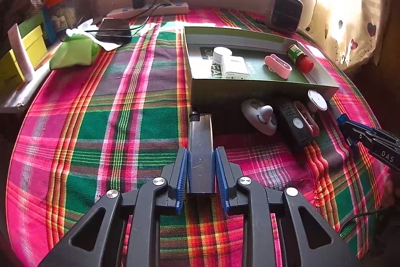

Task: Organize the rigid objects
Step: 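Grasp the black stick with the left gripper while the right gripper grasps the blue USB stick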

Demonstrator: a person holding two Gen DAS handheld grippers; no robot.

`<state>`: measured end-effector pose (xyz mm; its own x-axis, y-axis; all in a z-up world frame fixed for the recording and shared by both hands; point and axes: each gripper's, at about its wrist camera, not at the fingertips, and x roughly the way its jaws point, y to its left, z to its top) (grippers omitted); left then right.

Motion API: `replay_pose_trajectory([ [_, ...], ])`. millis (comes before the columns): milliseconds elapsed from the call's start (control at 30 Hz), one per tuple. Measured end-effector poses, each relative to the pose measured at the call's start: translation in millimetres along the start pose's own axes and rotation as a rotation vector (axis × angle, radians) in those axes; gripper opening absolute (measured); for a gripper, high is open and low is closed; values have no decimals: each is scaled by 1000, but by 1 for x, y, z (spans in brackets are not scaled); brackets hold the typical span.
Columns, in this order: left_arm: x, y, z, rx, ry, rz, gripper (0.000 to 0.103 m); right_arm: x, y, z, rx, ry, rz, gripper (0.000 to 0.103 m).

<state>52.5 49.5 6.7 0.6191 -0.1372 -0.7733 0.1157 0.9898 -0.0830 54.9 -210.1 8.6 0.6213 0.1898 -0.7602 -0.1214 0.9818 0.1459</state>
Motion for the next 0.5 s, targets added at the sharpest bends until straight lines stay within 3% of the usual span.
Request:
replay_pose_trajectory([
  [267,-12,0,5,-4,-33,-8,22,-7,2,2,-1,-18,14,23],
  [500,-8,0,5,-1,-13,-1,22,-11,3,5,-4,-29,16,23],
])
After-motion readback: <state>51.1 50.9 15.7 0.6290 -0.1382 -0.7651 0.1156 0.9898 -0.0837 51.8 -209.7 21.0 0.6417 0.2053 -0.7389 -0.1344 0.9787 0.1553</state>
